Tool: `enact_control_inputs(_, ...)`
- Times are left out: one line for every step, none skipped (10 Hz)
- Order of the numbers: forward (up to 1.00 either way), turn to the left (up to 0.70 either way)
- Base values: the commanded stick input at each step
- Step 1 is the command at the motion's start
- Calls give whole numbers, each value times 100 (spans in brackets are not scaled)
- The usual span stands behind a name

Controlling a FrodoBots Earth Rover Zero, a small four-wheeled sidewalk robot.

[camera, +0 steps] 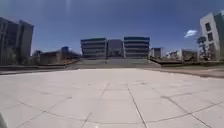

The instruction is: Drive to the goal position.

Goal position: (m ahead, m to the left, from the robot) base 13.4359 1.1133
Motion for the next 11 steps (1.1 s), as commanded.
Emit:
enact_control_inputs(70,0)
enact_control_inputs(70,0)
enact_control_inputs(70,0)
enact_control_inputs(70,0)
enact_control_inputs(70,0)
enact_control_inputs(70,0)
enact_control_inputs(70,0)
enact_control_inputs(70,0)
enact_control_inputs(70,0)
enact_control_inputs(70,0)
enact_control_inputs(70,0)
